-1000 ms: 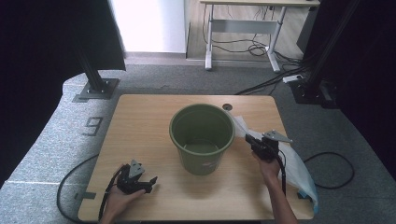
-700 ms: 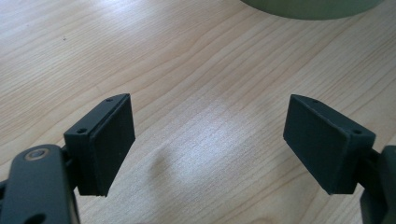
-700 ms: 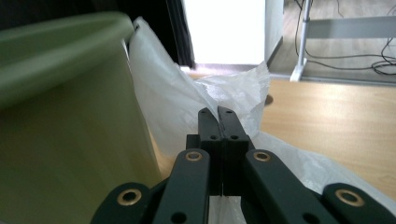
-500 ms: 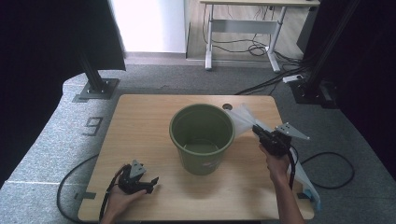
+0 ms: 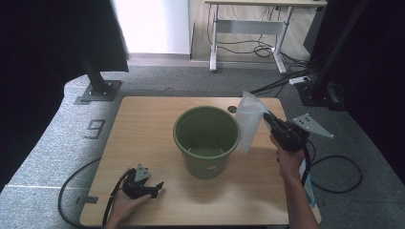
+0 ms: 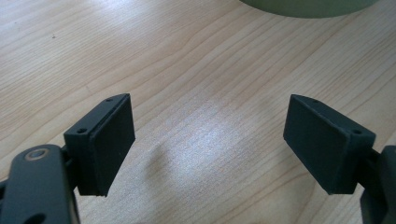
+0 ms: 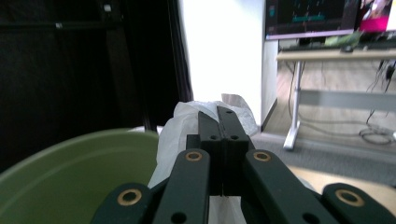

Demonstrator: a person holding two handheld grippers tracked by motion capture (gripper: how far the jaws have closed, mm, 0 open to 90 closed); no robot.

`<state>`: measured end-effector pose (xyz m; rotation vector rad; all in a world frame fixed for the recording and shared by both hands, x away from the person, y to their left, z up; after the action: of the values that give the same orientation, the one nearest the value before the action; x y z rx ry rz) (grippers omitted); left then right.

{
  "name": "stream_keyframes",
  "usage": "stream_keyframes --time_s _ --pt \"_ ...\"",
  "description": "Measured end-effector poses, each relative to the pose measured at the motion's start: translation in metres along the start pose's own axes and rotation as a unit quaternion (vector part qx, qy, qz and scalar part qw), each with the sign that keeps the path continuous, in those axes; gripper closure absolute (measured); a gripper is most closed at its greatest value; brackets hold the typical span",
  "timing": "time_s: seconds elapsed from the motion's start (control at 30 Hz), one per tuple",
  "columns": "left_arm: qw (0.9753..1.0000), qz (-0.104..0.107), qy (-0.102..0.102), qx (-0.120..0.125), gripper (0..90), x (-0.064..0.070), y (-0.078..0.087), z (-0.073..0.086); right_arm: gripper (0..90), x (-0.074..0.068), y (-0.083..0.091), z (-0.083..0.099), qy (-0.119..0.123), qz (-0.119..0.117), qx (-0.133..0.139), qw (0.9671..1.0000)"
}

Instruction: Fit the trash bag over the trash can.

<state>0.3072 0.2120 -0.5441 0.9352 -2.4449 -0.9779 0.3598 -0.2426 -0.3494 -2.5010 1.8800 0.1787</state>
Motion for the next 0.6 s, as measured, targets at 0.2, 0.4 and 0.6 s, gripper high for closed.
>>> stream_keyframes --time_s 0.2,0.4,0.6 --pt "1.0 0.003 0.002 -0.001 16.5 0.0 -0.001 0.0 88.7 -0.004 0.008 -0.035 0.002 0.0 0.033 0.9995" --pt "1.0 0.007 0.004 -0.003 16.5 0.0 -0.002 0.001 88.7 -0.012 0.019 -0.064 0.004 -0.008 0.066 0.9978" --pt "0.9999 0.009 0.006 -0.003 16.5 0.0 -0.003 0.001 88.7 -0.024 0.025 -0.085 0.014 -0.017 0.086 0.9961"
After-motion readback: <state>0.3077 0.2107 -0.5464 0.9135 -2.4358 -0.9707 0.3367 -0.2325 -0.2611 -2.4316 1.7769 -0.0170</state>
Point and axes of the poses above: each handheld gripper's, and its own axes: y roughly backward along the jaws, z roughly out of its underside, x roughly to its right, the point moved 2 cm from there along -y, roughly forward along the jaws, and after that the axes turned 12 degrees about z, right-handed, at the moved point
